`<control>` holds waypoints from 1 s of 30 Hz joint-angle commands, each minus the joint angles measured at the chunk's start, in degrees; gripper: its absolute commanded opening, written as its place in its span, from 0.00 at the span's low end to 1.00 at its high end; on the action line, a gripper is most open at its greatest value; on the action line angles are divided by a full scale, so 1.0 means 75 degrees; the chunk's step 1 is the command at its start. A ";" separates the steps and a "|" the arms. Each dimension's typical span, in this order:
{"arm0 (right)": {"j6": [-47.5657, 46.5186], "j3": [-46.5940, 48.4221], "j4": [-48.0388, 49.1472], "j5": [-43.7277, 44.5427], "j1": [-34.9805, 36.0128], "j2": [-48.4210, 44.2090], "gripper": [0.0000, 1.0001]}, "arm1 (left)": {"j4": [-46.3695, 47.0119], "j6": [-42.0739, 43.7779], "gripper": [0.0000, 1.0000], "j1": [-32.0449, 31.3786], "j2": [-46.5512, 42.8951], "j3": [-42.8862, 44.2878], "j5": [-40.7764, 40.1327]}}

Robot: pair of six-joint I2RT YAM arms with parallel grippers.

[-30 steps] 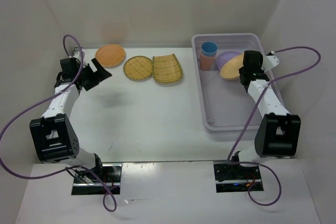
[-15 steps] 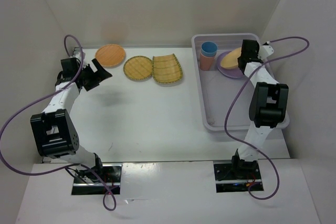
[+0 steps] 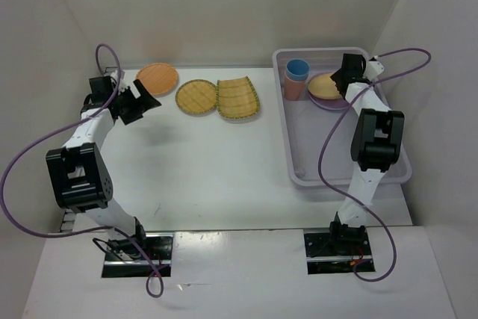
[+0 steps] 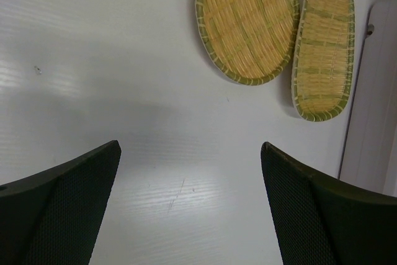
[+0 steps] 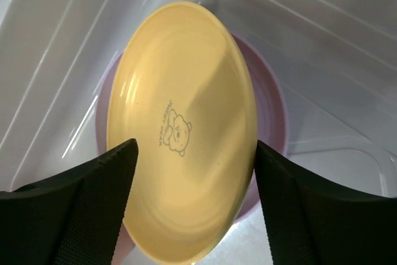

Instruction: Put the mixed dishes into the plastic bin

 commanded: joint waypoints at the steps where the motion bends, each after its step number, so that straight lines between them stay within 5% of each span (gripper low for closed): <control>1: -0.0147 0.0187 -0.0475 0.0381 -0.0039 -0.0602 0.81 | -0.0025 0.0325 1.00 -0.0122 0.0310 0.0597 0.0095; 14: -0.0534 -0.2789 -0.0850 -0.0062 0.0371 -0.5511 0.86 | -0.0599 0.1028 1.00 -0.1060 0.1365 0.1675 0.0119; 20: -0.1248 -0.3294 -0.0850 -0.0884 0.1155 -0.7200 0.86 | -0.0167 0.0853 1.00 -0.1669 0.1752 0.1757 -0.0770; 30: -0.1413 -0.4196 -0.0510 -0.2886 0.1625 -0.8643 0.83 | 0.1495 -0.1009 0.99 -0.2104 0.2232 0.1032 -0.3045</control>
